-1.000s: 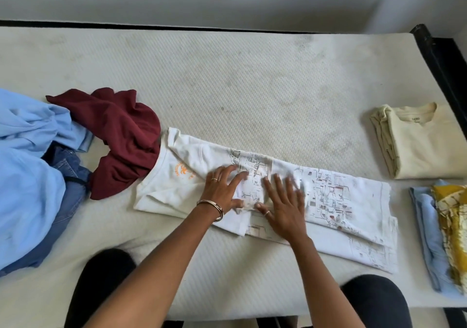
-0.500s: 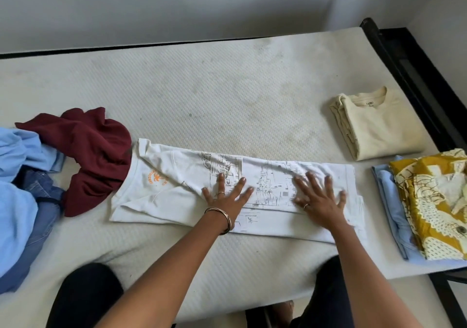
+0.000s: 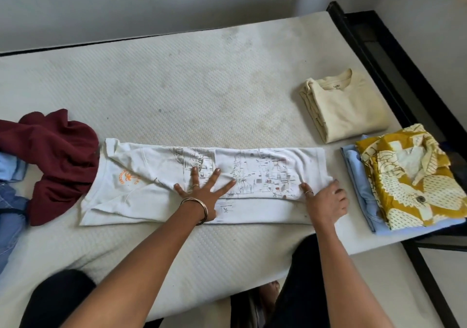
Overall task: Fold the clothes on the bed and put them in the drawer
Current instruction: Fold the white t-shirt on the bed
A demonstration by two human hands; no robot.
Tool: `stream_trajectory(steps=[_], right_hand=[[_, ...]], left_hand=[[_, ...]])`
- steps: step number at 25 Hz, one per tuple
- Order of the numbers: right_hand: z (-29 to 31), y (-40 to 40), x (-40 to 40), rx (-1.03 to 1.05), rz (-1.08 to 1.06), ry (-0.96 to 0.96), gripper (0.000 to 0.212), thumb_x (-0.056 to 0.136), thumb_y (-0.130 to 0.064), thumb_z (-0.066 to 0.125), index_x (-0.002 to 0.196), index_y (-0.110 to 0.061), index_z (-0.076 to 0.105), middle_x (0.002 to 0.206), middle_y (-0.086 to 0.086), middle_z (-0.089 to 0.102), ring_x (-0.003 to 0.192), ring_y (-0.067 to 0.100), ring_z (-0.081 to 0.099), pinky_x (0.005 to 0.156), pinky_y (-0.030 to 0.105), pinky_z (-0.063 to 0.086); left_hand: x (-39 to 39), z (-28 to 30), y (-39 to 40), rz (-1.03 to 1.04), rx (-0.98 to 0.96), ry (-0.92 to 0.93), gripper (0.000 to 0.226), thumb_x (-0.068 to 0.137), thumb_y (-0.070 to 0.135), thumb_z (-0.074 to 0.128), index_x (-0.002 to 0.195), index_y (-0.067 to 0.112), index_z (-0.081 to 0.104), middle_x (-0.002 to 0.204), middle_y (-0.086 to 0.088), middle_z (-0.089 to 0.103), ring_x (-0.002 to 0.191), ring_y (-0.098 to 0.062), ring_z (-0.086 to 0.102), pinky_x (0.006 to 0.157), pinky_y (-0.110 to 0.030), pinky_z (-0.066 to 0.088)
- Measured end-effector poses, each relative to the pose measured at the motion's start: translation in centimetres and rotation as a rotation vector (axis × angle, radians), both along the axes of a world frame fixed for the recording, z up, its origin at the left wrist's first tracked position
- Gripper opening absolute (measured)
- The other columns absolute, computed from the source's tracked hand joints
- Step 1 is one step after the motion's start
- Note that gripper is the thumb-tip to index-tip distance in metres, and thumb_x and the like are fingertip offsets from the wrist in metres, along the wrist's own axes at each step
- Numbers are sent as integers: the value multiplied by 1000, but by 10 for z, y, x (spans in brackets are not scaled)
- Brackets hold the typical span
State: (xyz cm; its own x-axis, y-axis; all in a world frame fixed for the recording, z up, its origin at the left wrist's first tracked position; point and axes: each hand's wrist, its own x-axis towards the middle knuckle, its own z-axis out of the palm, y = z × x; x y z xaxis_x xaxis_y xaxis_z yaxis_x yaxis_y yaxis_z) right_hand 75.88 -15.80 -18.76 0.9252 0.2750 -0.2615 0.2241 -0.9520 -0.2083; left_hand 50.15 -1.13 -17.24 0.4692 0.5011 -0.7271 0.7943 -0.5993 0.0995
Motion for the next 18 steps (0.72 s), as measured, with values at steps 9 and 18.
stream_trajectory(steps=[9, 18], right_hand=[[10, -7, 59, 283, -53, 447, 38, 78, -25, 77, 108, -5, 65, 104, 15, 70, 95, 35, 65, 85, 48, 55], [83, 60, -118, 191, 832, 522, 49, 96, -22, 59, 141, -16, 40, 125, 12, 64, 109, 31, 62, 87, 41, 51]], left_hand=[[24, -5, -40, -306, 179, -9, 105, 89, -11, 45, 144, 49, -21, 150, 16, -38, 144, -28, -24, 98, -81, 5], [44, 21, -13, 1279, -445, -829, 41, 99, 42, 47, 106, 7, 67, 91, -11, 71, 69, -26, 66, 68, -33, 57]])
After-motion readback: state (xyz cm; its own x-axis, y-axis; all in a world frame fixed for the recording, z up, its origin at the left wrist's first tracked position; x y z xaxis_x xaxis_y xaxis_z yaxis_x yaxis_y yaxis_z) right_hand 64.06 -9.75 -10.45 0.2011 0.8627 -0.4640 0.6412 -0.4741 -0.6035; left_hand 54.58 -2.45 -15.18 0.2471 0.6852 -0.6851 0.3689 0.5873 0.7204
